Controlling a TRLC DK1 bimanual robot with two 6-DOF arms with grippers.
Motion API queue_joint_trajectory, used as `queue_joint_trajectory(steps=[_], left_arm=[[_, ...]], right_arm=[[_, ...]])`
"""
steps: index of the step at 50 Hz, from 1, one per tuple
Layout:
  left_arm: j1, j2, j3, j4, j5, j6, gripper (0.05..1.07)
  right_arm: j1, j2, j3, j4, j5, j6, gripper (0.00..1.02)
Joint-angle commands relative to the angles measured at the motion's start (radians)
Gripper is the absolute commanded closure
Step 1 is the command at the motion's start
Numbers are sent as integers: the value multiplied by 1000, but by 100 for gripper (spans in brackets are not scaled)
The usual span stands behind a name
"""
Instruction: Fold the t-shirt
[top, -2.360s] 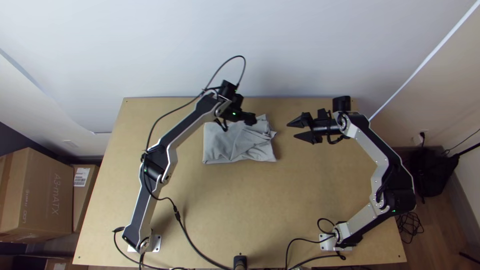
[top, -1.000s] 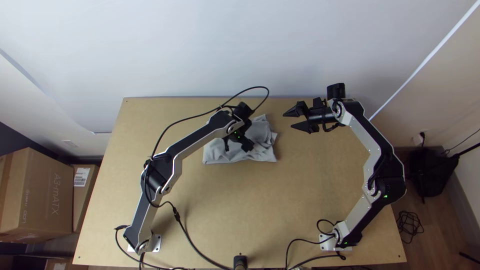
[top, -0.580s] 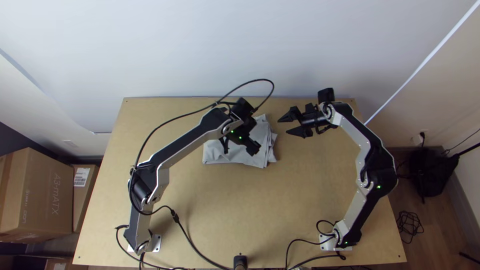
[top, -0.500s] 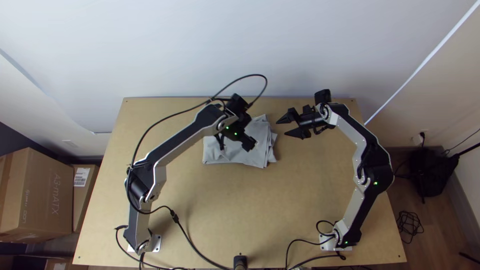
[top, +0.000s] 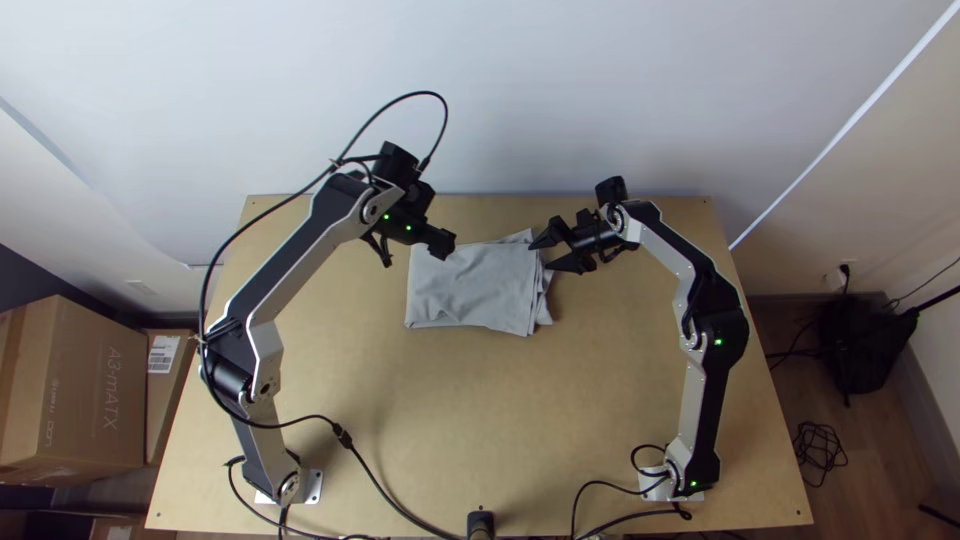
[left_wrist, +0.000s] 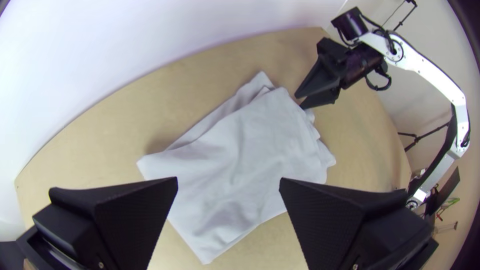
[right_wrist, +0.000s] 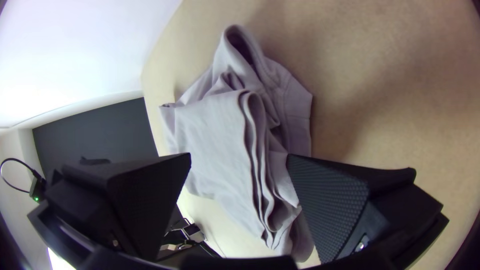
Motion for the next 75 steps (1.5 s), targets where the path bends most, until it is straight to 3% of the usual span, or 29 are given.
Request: queue_joint_trajectory(steps=[1, 12, 29, 38, 48, 50, 51, 55, 56, 57, 60, 67, 75], left_arm=[[30, -65, -35, -15, 4, -3, 10], [105, -119, -52, -27, 2, 9, 10], [205, -171, -66, -58, 4, 40, 10], [243, -197, -97, -58, 5, 47, 10], [266, -215, -105, -61, 7, 55, 10], [269, -217, -105, -62, 7, 55, 10], [269, -218, -105, -62, 8, 55, 10], [271, -222, -106, -64, 7, 57, 10], [271, -223, -106, -64, 7, 57, 10], [272, -223, -106, -64, 7, 58, 10], [274, -226, -106, -65, 7, 60, 10], [281, -234, -106, -65, 7, 61, 10], [292, -241, -106, -71, 8, 60, 10]], right_arm=[[19, 58, 54, -44, 9, -29, 30], [57, 112, 148, -131, 31, -98, 100], [63, 178, 360, -135, 45, -92, 100], [59, 274, 565, -190, 49, -42, 100], [59, 339, 588, -119, 118, -3, 100], [57, 357, 588, -113, 141, 0, 95], [57, 366, 588, -113, 152, 1, 86], [56, 380, 577, -113, 187, 6, 20], [54, 380, 574, -113, 196, 6, 9], [53, 380, 570, -113, 209, 6, 5], [36, 365, 553, -110, 238, 9, 4], [-6, 296, 478, -82, 238, 1, 4], [-29, 225, 384, -96, 175, -55, 4]])
